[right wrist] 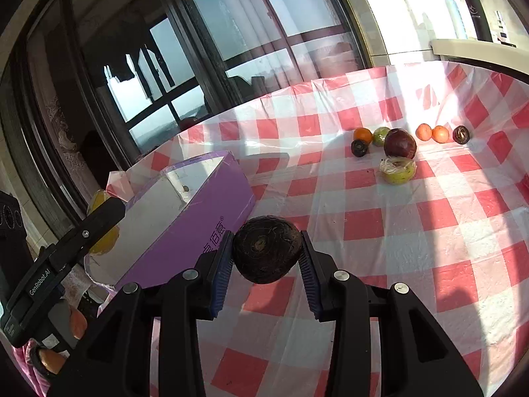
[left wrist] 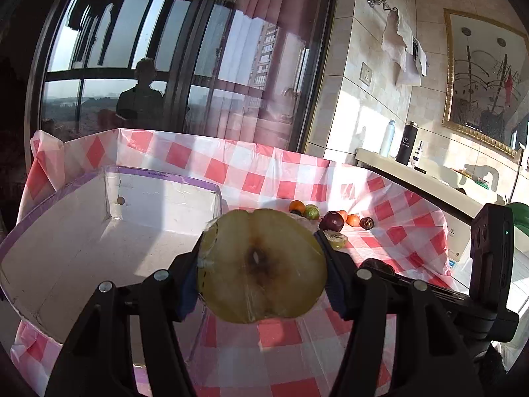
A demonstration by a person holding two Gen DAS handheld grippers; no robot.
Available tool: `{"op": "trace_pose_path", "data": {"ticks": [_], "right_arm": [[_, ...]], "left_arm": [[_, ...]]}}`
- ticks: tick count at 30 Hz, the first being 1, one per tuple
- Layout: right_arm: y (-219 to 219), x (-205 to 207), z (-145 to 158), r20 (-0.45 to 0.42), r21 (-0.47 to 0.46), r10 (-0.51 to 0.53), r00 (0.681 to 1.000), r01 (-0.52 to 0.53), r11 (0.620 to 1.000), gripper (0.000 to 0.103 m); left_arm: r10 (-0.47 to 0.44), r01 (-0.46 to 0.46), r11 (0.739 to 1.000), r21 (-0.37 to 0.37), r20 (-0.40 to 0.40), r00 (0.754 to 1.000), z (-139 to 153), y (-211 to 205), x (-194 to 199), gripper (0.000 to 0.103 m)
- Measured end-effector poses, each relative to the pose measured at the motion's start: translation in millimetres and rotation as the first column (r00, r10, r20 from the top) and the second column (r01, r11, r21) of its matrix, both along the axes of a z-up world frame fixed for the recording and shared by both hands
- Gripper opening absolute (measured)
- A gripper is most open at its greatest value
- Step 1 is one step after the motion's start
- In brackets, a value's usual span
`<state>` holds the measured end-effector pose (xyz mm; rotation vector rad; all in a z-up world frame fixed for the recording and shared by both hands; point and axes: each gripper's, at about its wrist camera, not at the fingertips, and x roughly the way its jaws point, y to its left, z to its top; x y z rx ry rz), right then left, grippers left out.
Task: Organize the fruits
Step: 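Carry the apple half in the left tool while the right tool carries a dark fruit, then open both tools to drop the apple half and dark fruit into the bin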
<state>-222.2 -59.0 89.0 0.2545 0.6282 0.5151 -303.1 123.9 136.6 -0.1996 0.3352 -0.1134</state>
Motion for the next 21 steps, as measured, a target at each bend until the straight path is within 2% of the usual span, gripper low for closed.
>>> {"op": "trace_pose_path", "data": {"ticks": [3,8,14,18,19,21], "right_arm": [[35.0,-0.6,7.6,0.028,-0.019,0.063,0.998,-0.063,0.998,0.039],[79.9,2.7,25.3,0.081,-0.021,0.133,0.988,-0.131,0.991,0.039],[141.6,27.6,35.9,0.079,-0.061,0.221,0.972,-0.216,0.974,0.039],[193.7,51.1,28.8,0.016,-0.211,0.285,0.958,-0.275,0.938,0.039],[206.9,56.2,25.2,-0.011,-0.266,0.3,0.954,-0.292,0.919,0.039],[235.8,63.3,12.7,-0.062,-0.427,0.307,0.95,-0.303,0.852,0.039]], "left_arm": [[0.095,-0.095,0.995,0.011,0.014,0.995,5.6,34.0,-2.9,0.062],[0.219,-0.22,0.975,-0.012,-0.037,0.975,2.6,88.4,-0.6,0.062],[0.291,-0.287,0.957,0.051,-0.12,0.949,-9.8,124.9,17.6,0.062],[0.317,-0.291,0.947,0.134,-0.247,0.916,-21.1,143.0,44.5,0.062],[0.318,-0.283,0.946,0.159,-0.283,0.905,-25.2,146.4,52.1,0.062],[0.306,-0.248,0.948,0.2,-0.357,0.882,-34.3,151.2,68.3,0.062]]}}
